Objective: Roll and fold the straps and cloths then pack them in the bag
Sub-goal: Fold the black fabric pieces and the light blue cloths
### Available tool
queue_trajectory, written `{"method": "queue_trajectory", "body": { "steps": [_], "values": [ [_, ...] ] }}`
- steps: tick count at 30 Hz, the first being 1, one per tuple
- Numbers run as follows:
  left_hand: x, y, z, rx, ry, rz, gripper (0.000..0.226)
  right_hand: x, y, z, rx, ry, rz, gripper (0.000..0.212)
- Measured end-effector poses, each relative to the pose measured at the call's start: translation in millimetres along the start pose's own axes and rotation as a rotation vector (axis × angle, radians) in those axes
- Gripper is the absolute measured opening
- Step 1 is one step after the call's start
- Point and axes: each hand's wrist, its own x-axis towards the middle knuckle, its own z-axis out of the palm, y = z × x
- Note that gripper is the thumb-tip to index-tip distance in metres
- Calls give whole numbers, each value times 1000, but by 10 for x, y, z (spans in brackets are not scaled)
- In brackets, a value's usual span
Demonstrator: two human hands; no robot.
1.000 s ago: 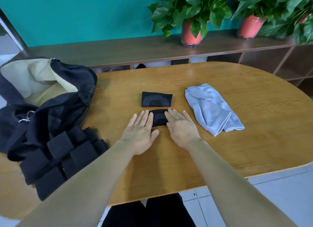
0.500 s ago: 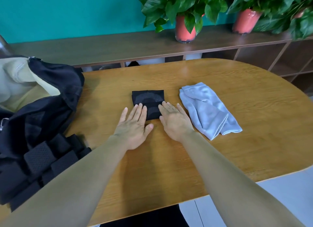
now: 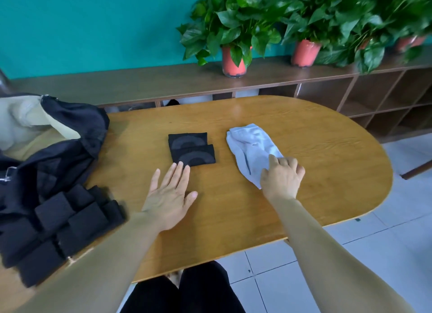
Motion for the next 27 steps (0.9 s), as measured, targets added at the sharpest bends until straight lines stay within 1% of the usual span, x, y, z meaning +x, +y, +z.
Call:
{"method": "queue_trajectory", "body": {
  "steps": [3, 5, 7, 9, 15, 17, 19, 23, 24, 25, 27],
  "values": [
    [-110, 103, -44, 19, -6, 11, 66, -59, -2, -73, -22, 16, -35, 34],
    [-174, 157, -90, 26, -6, 24, 66, -67, 0, -123, -36, -28, -47, 36],
    [-225, 207, -139, 35, -3, 34, 66, -65, 24, -167, -11, -84, -62, 31],
    [-260, 254, -194, 48, 1, 39, 66, -90, 33, -209, 5, -93, -115, 28],
    [-294, 440, -294, 52, 6, 83, 66, -305, -24, -232, 2, -151, -280, 31],
    [-278, 535, -303, 46, 7, 114, 66, -364, 5, -240, 17, -140, -324, 30],
    [-249, 631, -311, 38, 11, 148, 66, -402, 45, -253, 60, -123, -328, 28],
    [-171, 839, -322, -1, -3, 235, 67, -451, 141, -198, 284, -57, -284, 27],
    [-156, 894, -316, -15, -25, 255, 67, -461, 164, -183, 303, -40, -290, 29],
    [-147, 942, -305, -29, -50, 270, 66, -468, 185, -163, 271, -28, -307, 28],
    [-134, 992, -283, -37, -59, 289, 62, -471, 229, -137, 130, -32, -332, 20]
  ]
}}
